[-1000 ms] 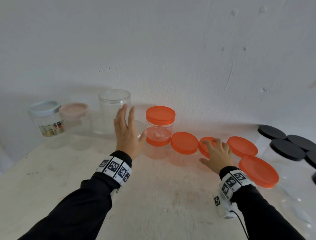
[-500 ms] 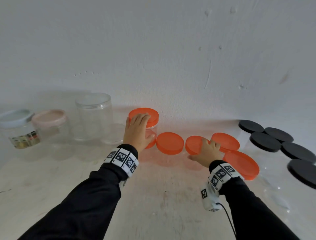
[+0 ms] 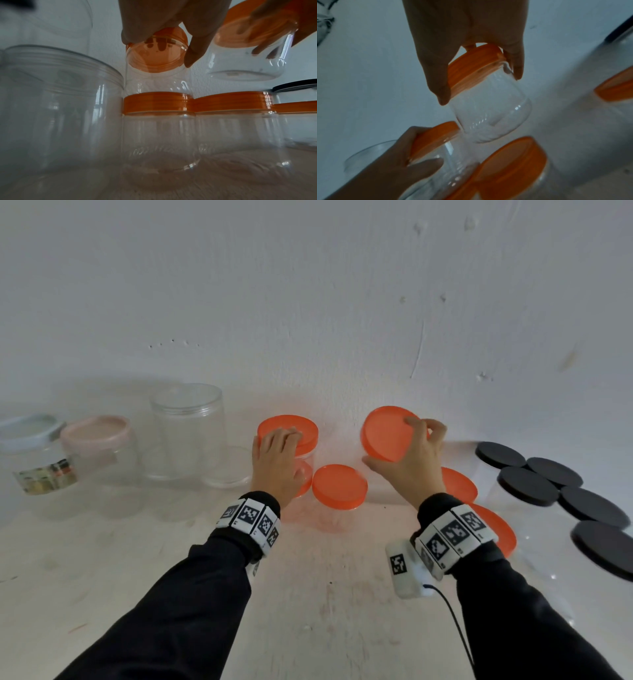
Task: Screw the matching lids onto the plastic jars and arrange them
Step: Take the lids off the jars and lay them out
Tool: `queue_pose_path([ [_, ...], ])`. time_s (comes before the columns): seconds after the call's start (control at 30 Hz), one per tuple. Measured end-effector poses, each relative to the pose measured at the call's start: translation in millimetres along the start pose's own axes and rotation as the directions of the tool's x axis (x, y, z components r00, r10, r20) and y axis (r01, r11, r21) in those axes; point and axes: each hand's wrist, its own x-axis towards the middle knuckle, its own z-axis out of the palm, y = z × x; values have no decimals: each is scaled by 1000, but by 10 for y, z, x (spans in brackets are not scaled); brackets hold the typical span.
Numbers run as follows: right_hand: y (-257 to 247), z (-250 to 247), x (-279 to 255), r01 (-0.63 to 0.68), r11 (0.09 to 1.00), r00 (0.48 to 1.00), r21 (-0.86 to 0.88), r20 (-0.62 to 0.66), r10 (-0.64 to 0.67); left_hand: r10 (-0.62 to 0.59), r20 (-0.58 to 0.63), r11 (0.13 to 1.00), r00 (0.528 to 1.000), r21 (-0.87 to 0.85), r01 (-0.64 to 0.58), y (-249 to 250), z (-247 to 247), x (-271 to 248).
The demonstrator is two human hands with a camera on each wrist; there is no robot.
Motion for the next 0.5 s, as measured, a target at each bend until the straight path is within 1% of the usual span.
queue_pose_path([
  [0.07,-94,126,-13,-7,999,996,45,92,3,-7,-10,1000,1000,-8,7,3,6,-11],
  [0.2,-199,436,-112,61,998,991,24,119,-63,-10,19,1000,1000,-11,10,3,-19,-12],
  [0.27,-208,534,-130,64,998,988,10,137,-65,4,21,1000,1000,-20,-4,-4,-28,-11],
  [0.33,-167,588,-118,27,999,990,45,136,-33,15,14,1000,1000,-20,-15,-11,-24,-15],
  [0.4,-102,597,-112,-15,992,991,123,136,-2,20,2,1000,1000,-19,-20,-15,-14,-16],
  [0.5,20,598,-172,-102,971,979,217,195,59,32,-36,999,999,-36,-34,-21,6,-19],
])
